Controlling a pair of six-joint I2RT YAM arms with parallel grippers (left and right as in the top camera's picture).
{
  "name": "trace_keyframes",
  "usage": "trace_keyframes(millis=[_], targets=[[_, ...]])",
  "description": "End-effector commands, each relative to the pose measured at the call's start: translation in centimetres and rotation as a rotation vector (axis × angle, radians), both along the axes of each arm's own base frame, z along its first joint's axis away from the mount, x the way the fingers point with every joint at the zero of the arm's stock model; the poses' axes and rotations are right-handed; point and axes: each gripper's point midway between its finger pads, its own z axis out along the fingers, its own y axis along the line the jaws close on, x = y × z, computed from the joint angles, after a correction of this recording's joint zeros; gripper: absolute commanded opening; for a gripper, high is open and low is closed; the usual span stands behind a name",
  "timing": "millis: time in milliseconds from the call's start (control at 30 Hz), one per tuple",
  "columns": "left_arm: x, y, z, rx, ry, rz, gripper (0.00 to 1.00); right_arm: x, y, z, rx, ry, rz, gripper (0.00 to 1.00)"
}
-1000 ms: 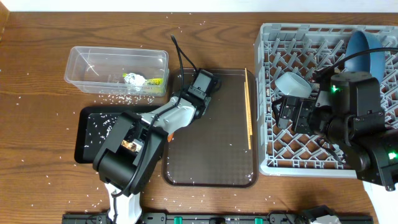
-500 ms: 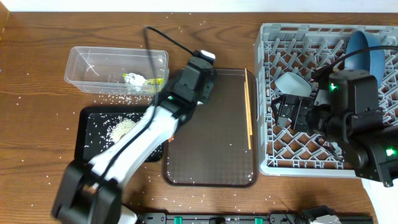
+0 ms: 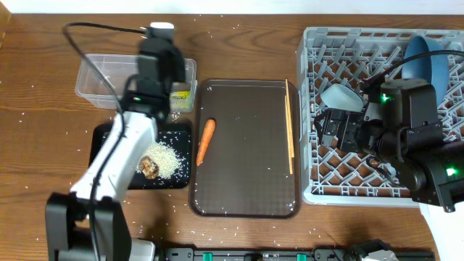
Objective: Sort waste into correct bins and load items into the dishwasher rack
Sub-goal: 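Carry the tissue left and drop it into the clear bin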
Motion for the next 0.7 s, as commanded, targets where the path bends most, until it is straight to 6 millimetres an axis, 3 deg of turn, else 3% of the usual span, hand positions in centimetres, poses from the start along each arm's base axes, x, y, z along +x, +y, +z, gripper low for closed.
trace_keyframes(millis=[0,167,200,233,267,400,567,667], targets=[[1.5,0.2,-2.6,-0.071,0.028,-0.07,0.23,0.1,-0.1,0.5,0.026,-0.004,-0.017,0.99],[2.4,0.1,-3.6,-0.11,0.02,-0.115,0.28,0.0,-0.2,0.3,0.024,0.003,-0.017,0.99],[2.4,0.1,-3.4,-0.11,0.018,-0.116,0.36,0.0,-0.2,0.3,0.024,0.003,-0.017,0.99],[2.3,0.1,-3.1,-0.11,0.013,-0.116,0.52,0.0,-0.2,0.4,0.025,0.003,-0.017,0.99],[2.1,0.1,-2.7,-0.11,0.009,-0.116,0.59,0.0,-0.2,0.4,0.025,0.003,-0.017,0.99],[0.3,0.2,-0.2,-0.139,0.009,-0.101,0.61,0.0,-0.2,0.3,0.024,0.002,-0.017,0.99],[-3.9,0.1,2.9,-0.194,0.052,-0.086,0.61,0.2,-0.1,0.5,0.026,-0.006,-0.017,0.99],[-6.8,-1.0,4.0,-0.217,0.091,-0.135,0.61,0.3,-0.1,0.6,0.027,-0.014,-0.016,0.99]])
